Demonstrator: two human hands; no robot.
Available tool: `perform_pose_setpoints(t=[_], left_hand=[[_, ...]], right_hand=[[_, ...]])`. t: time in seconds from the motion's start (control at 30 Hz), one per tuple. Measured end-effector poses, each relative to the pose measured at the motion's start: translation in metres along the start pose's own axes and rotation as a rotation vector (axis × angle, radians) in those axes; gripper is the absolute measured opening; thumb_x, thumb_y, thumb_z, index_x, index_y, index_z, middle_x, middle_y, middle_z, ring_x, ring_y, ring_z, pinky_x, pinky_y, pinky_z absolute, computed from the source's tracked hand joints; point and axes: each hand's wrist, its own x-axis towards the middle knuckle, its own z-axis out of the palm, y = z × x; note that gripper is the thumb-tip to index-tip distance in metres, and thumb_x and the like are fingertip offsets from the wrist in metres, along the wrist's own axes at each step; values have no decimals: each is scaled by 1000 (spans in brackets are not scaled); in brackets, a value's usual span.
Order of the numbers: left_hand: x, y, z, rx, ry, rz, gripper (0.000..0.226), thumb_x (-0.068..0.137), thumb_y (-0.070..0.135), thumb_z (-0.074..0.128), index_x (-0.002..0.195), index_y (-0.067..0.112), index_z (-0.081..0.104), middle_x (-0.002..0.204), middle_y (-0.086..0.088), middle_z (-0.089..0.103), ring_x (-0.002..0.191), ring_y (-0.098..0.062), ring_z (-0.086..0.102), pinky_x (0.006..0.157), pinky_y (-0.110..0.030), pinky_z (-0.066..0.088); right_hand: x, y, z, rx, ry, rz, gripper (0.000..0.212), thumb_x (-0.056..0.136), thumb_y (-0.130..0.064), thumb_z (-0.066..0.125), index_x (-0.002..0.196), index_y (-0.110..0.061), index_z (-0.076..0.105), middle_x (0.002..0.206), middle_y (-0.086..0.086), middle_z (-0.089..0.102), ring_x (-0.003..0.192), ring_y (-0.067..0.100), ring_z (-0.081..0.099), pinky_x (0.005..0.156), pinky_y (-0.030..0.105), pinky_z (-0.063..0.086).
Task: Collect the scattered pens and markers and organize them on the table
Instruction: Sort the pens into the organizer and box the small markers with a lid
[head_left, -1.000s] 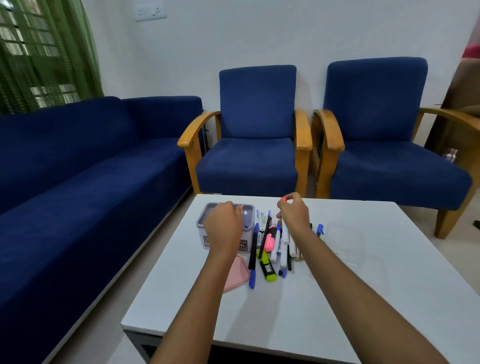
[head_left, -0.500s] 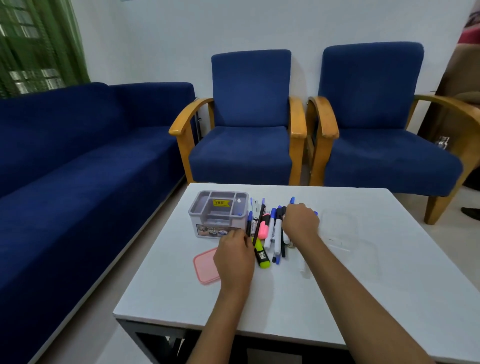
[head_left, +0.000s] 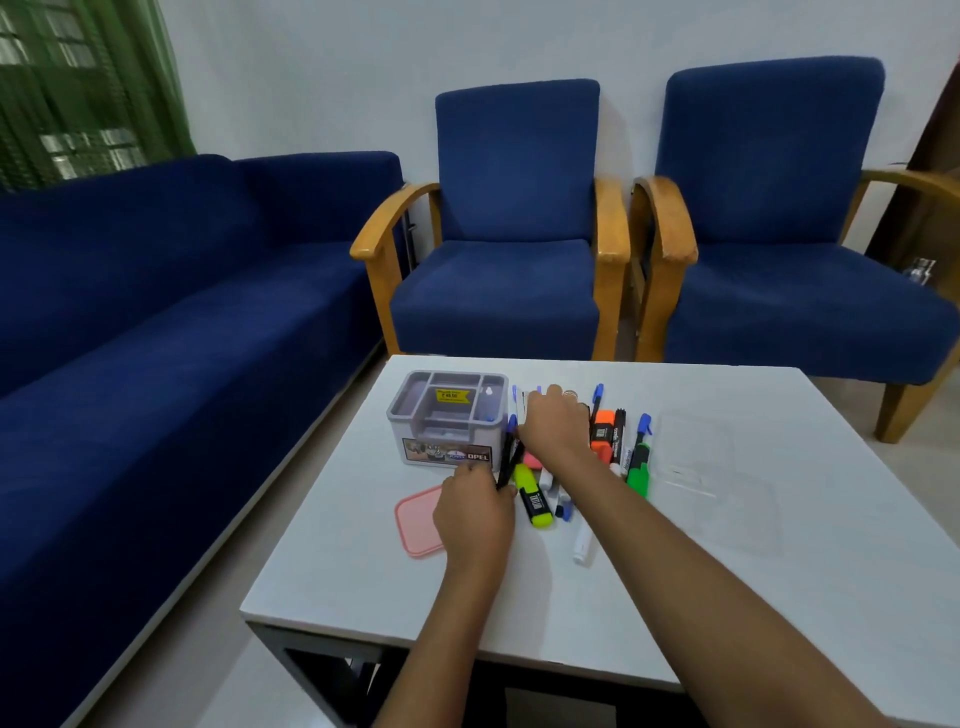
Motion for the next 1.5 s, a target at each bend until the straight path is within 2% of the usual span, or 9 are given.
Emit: perform_pose_setpoints(t=[0.27,0.53,0.67,0.77,0.87,0.97,1.13,1.3,1.5], left_hand=[[-12,-7,-3,-202,253,15,20,88,33,60,83,14,62,86,1,63,82,-20,56,58,-29,38],[-20,-9,4,-309,269,-52,23,88,34,61,72,16,59,74,7,56,70,-16,53,53,-27,34],[-20,-11,5,-421,310,-62,20,86,30,63,71,17,61,74,6,60,70,-15,56,60,-32,45],[-23,-8,5,-561,381,-12,12,86,25,66,76,19,64,75,9,61,69,-9,56,60,-28,46],[-26,-3,6,-665,431,43,8,86,22,68,79,18,66,75,10,61,68,-7,55,57,-21,43],[-26,2,5,-706,430,76,9,86,21,68,79,15,66,74,8,61,66,-10,54,55,-17,40],[-21,-9,0,-628,238,110,20,84,34,68,95,18,70,83,12,63,78,-13,61,66,-25,50],[-21,-11,-7,9,-83,67,39,81,45,67,102,14,61,107,-2,55,94,-24,59,68,-30,39],[-21,0,-8,121,20,23,20,88,17,55,105,10,62,111,-6,54,99,-26,57,68,-32,40]], right_hand=[[18,2,-4,-42,-142,156,43,91,-29,54,130,-11,52,134,12,48,125,29,44,102,37,35],[15,-5,-3,-72,-202,212,42,93,-32,52,130,-13,53,136,12,50,127,29,43,106,39,32],[7,-2,-9,211,94,251,36,95,-34,46,115,-8,62,119,10,58,114,26,50,94,37,37],[-1,-4,-19,660,344,269,24,97,-24,42,97,-5,57,91,8,53,80,15,51,67,25,39],[-6,-12,-24,1179,120,339,14,99,-25,40,94,-13,45,79,5,46,63,11,41,55,23,37],[-16,-16,-27,1406,-238,302,26,97,-41,45,89,-16,51,65,-2,41,52,8,34,43,18,31],[-22,-14,-28,1428,-163,161,27,98,-29,48,74,-18,47,60,-2,42,50,10,38,47,19,36],[-16,-6,-48,1349,-248,50,30,97,-30,50,72,-14,45,55,1,39,42,11,35,38,18,33],[-21,-1,-47,953,-441,-167,12,90,-17,63,79,-12,58,58,-1,44,46,9,37,44,19,34]])
